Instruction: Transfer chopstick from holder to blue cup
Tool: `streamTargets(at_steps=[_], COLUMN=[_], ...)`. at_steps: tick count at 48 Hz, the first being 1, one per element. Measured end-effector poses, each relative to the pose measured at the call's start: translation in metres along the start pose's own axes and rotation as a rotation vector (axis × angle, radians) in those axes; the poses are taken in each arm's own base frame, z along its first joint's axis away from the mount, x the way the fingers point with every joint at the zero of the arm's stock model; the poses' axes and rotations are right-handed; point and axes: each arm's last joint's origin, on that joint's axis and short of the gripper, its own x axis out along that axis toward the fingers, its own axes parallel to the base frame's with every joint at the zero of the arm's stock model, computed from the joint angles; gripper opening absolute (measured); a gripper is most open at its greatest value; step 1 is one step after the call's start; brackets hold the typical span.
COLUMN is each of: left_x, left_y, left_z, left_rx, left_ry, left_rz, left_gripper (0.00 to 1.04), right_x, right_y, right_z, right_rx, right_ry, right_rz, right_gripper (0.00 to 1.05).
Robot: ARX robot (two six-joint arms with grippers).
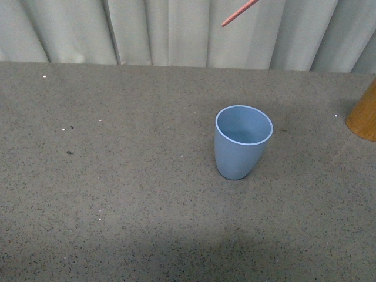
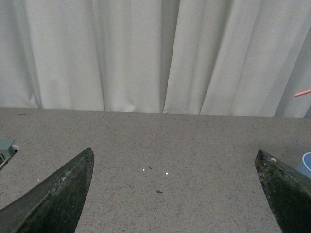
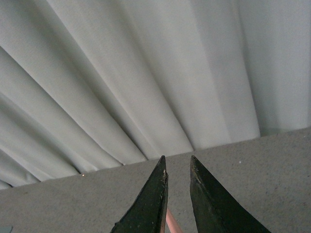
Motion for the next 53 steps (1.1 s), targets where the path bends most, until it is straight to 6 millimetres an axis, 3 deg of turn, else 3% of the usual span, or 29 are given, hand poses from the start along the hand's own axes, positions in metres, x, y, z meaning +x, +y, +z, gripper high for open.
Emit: streamTargets(at_steps=[25, 53], left_x=[0.000, 0.000], left_y=[0.000, 0.000], left_z=[0.000, 0.000], left_rx=[0.000, 0.000], left_ry=[0.000, 0.000], left_rz=[0.000, 0.000], left_gripper=[0.98, 0.98], right_x=[-0.012, -0.024], right_y=[0.004, -0.008], right_z=[-0.042, -0.064], right_rx=[0.032, 0.040], right_ry=[0.100, 0.141], right_rz=[-0.033, -0.093], right_gripper=[0.14, 0.14])
